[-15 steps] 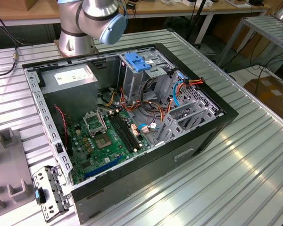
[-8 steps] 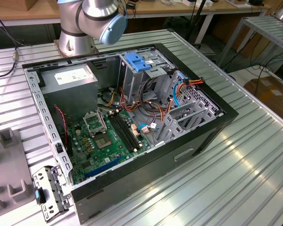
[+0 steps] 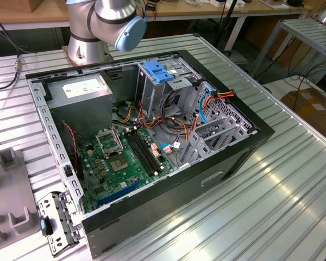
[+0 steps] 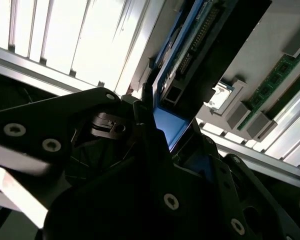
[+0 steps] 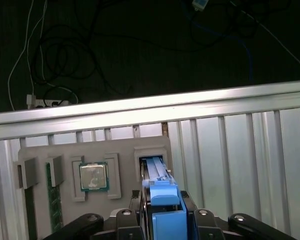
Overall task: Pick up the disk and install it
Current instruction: 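Pick up the disk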
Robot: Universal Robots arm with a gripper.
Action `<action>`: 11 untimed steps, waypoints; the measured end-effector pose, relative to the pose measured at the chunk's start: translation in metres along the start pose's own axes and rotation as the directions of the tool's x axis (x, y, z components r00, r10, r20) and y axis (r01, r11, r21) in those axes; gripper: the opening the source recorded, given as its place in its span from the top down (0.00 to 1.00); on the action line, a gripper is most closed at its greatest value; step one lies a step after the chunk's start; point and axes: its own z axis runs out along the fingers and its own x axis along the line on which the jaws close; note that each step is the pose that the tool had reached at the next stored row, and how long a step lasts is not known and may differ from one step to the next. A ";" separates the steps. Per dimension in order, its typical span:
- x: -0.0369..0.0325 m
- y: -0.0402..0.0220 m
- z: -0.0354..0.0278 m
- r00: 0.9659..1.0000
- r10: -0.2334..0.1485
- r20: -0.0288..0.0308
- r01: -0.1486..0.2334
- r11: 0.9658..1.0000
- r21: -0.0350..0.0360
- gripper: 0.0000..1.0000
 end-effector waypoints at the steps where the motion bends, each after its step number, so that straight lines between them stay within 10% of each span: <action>1: 0.0000 0.0000 0.0002 1.000 0.000 0.000 0.000 1.000 0.000 0.58; 11: 0.0023 -0.0004 0.0006 1.000 0.022 0.000 -0.022 1.000 0.000 0.58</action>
